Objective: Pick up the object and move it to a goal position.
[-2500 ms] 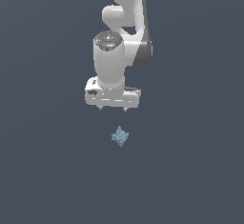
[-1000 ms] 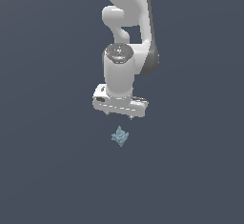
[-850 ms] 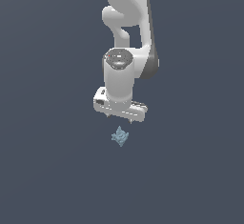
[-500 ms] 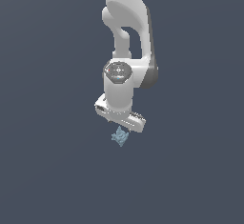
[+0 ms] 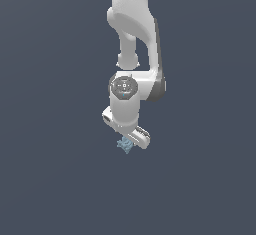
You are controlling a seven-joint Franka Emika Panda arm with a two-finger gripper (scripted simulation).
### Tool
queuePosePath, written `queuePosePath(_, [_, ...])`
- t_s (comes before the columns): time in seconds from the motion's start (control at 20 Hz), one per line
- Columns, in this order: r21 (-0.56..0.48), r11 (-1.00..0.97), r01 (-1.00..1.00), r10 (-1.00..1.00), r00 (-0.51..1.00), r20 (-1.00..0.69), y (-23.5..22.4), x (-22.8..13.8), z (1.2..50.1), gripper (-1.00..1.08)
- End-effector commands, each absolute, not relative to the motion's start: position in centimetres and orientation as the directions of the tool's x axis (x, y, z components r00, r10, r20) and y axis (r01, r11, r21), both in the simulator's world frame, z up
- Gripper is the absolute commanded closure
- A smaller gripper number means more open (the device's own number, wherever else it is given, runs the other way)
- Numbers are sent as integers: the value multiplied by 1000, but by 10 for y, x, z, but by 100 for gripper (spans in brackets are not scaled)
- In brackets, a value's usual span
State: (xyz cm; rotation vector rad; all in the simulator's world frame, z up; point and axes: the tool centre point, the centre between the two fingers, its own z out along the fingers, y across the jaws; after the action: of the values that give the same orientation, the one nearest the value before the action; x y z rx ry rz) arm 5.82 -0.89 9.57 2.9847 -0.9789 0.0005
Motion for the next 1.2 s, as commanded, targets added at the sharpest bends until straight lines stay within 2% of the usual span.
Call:
queuePosePath(0.0, [0, -792, -611, -611, 792, 0, -9, 60, 93, -92])
queuePosePath(0.4, [0, -787, -616, -616, 787, 0, -9, 60, 88, -92])
queuePosePath(0.85, [0, -785, -619, -619, 785, 0, -9, 59, 47, -92])
queuePosePath(1.15, [0, -785, -620, -620, 785, 0, -9, 61, 41, -92])
